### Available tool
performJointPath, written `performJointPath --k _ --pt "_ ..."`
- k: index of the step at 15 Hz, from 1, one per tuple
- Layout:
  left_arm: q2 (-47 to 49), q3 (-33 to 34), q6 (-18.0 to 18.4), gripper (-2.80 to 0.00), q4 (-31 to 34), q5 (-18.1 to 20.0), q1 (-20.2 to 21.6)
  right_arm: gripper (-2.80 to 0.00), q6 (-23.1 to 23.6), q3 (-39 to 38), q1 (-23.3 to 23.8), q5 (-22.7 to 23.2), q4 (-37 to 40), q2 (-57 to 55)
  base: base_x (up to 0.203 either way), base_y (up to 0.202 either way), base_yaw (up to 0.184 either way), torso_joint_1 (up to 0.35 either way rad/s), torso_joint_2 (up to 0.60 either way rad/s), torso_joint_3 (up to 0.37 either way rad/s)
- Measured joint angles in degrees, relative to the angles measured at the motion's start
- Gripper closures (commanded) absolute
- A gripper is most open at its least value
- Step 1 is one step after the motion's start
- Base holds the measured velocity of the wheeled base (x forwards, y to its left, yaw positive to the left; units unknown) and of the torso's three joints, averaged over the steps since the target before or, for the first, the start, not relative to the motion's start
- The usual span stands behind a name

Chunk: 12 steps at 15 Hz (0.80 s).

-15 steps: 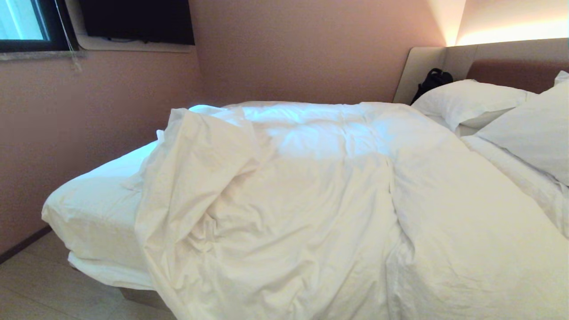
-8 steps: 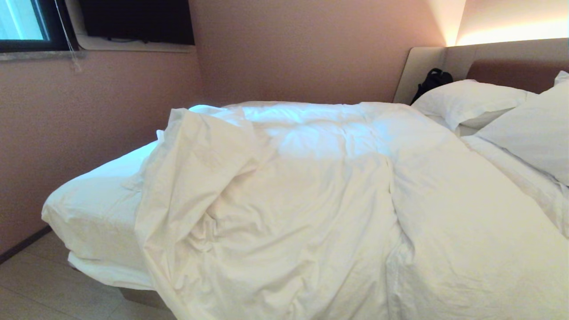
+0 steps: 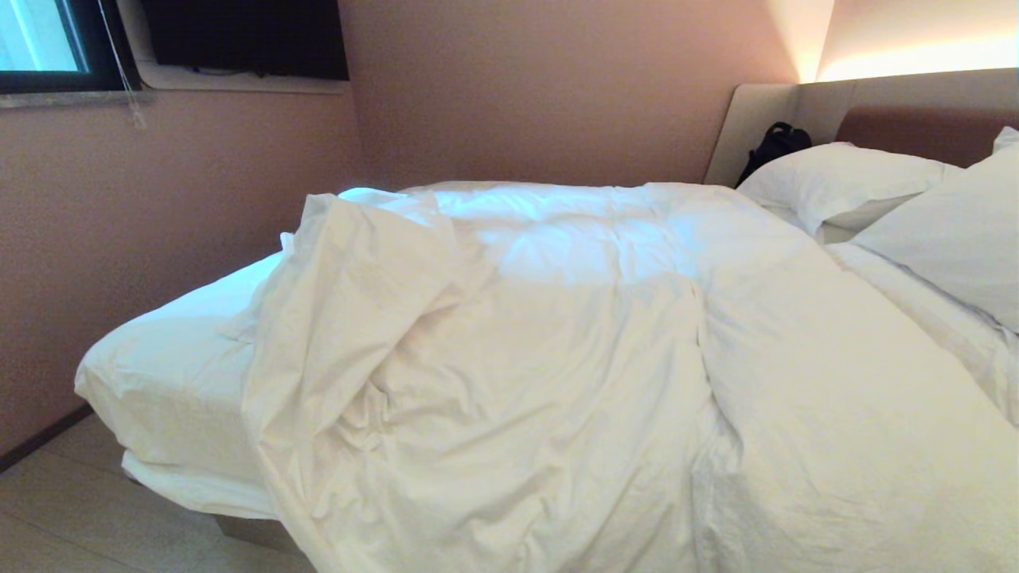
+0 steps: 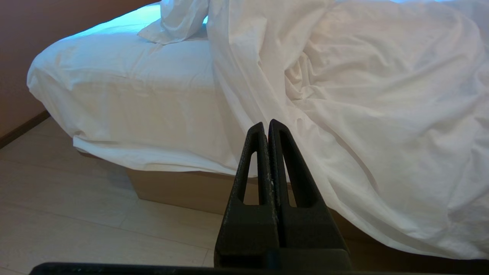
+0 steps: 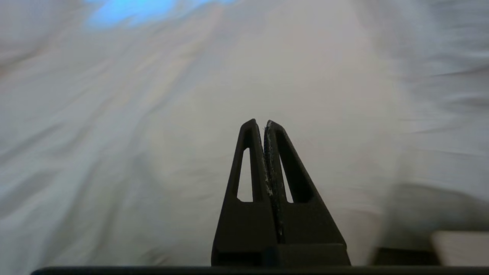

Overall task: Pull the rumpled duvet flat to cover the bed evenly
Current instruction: Hold the folded corner of the quilt

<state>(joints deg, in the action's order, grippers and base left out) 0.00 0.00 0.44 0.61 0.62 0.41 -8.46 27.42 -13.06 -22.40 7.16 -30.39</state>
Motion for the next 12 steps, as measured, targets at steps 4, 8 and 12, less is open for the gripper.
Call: performJointPath --k 4,8,12 --pt "0.00 0.00 0.00 0.00 0.01 -0.02 0.00 0.00 2.76 -0.42 3.49 -10.44 -0.35 2.03 0.000 0.000 0.000 0.000 0.00 0.000" --pt "0.00 0.00 -0.01 0.00 0.01 0.00 0.00 0.00 6.10 -3.67 8.49 -16.81 -1.13 5.85 0.000 0.000 0.000 0.000 0.00 0.000" --pt "0.00 0.00 0.02 0.00 0.01 -0.02 0.00 0.00 10.11 -8.98 10.32 -18.62 -1.79 12.63 0.000 0.000 0.000 0.000 0.00 0.000"
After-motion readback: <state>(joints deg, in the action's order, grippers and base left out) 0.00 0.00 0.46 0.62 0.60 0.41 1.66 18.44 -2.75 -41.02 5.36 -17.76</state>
